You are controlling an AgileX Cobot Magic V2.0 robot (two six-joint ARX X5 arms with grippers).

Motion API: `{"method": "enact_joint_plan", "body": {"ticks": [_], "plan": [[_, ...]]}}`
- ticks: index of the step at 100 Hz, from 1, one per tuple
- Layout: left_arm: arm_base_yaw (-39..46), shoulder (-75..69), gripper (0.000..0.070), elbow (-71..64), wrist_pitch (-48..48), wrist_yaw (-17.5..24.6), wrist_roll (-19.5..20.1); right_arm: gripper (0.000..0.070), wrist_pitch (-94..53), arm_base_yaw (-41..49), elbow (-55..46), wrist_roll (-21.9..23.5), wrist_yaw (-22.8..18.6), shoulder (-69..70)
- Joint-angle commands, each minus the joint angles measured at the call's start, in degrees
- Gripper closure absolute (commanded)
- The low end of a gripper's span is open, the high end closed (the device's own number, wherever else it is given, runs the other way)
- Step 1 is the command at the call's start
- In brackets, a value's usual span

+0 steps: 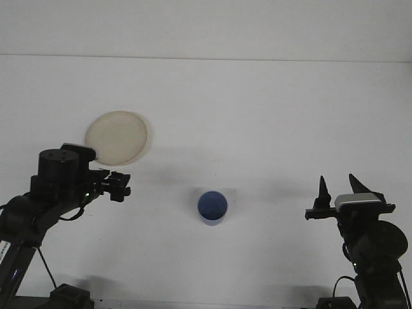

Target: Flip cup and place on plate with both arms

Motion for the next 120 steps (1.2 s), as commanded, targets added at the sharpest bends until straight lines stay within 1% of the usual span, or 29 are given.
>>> {"method": "enact_joint_plan", "body": {"ticks": [1, 23, 45, 74, 120], "plan": [[-3.5, 3.7, 0.0314, 2.8, 0.3, 0.7, -1.0, 0.0254, 0.7, 0.1, 0.4, 0.8, 0.0, 0.1], [-15.6, 18.2, 0.0313, 12.2, -0.8, 0.7, -0.4, 0.0254, 0.7, 0.1, 0.4, 0.8, 0.0, 0.1], [-22.3, 29.6, 0.0313, 19.0, -2.4, 0.7, 1.3, 0.0254, 0.7, 0.1, 0.4, 0.8, 0.0, 0.1], [-26.8, 36.4, 0.0314, 19.7, -2.4, 0.7, 2.8, 0.0254, 0.7, 0.1, 0.4, 0.8, 0.0, 0.1], [-27.4, 44.8, 0.0319, 19.7, -1.7, 0.6, 3.2, 0.0254, 0.7, 0.1, 0.4, 0.8, 0.0, 0.1]]}}
